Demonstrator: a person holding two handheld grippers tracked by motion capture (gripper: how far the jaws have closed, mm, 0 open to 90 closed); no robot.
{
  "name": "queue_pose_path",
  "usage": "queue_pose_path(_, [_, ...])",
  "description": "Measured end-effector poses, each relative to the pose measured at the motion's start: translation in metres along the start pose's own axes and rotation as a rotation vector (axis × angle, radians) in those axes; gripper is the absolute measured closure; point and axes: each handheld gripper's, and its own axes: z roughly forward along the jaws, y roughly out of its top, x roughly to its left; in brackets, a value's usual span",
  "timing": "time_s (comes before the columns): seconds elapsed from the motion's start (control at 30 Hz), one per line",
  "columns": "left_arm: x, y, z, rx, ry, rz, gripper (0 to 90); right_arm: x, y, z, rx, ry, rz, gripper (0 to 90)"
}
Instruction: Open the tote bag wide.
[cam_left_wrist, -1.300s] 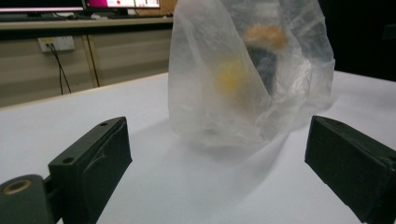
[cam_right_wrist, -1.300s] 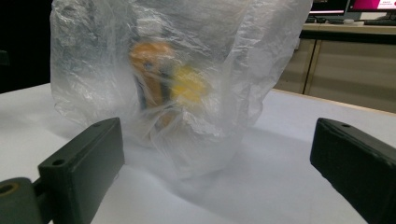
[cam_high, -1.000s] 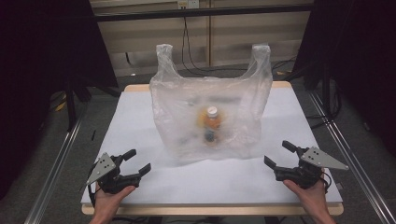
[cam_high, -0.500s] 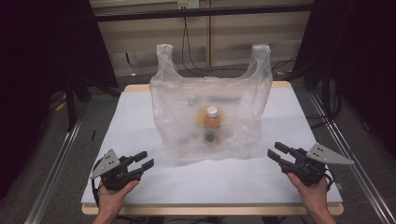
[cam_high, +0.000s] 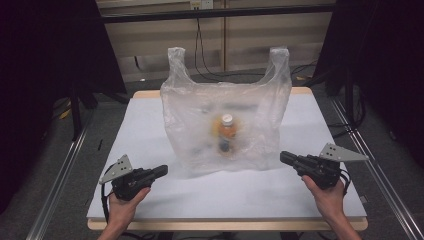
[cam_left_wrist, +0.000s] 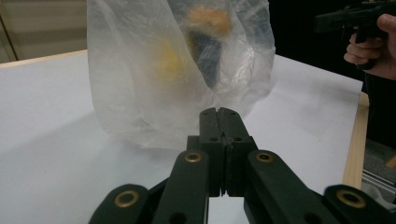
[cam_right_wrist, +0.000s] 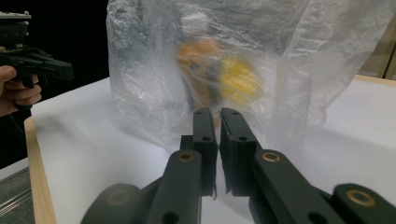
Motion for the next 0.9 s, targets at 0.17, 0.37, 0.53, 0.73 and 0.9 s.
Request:
queue_pose_path(0.17, [0.002, 0.012, 0.005, -0.033, -0.005, -0.008, 90.0, -0.003, 0.018, 0.006, 0.004, 0.028, 0.002, 89.4])
queue_pose_path(0.37, [0.003, 0.026, 0.017, -0.031, -0.04, 0.003, 90.0, -0.006, 0.034, 0.026, 0.008, 0.046, -0.003, 90.0])
queue_pose_path(0.53, [0.009, 0.039, 0.027, -0.029, -0.03, 0.008, 90.0, -0.003, 0.047, 0.046, 0.03, 0.077, -0.015, 90.0])
queue_pose_path(0.73, [0.014, 0.05, 0.043, -0.011, -0.034, 0.007, 90.0, -0.003, 0.064, 0.063, 0.024, 0.117, -0.008, 90.0])
queue_pose_path(0.9, [0.015, 0.06, 0.053, -0.027, -0.064, -0.002, 90.0, -0.013, 0.071, 0.076, 0.019, 0.109, -0.004, 90.0])
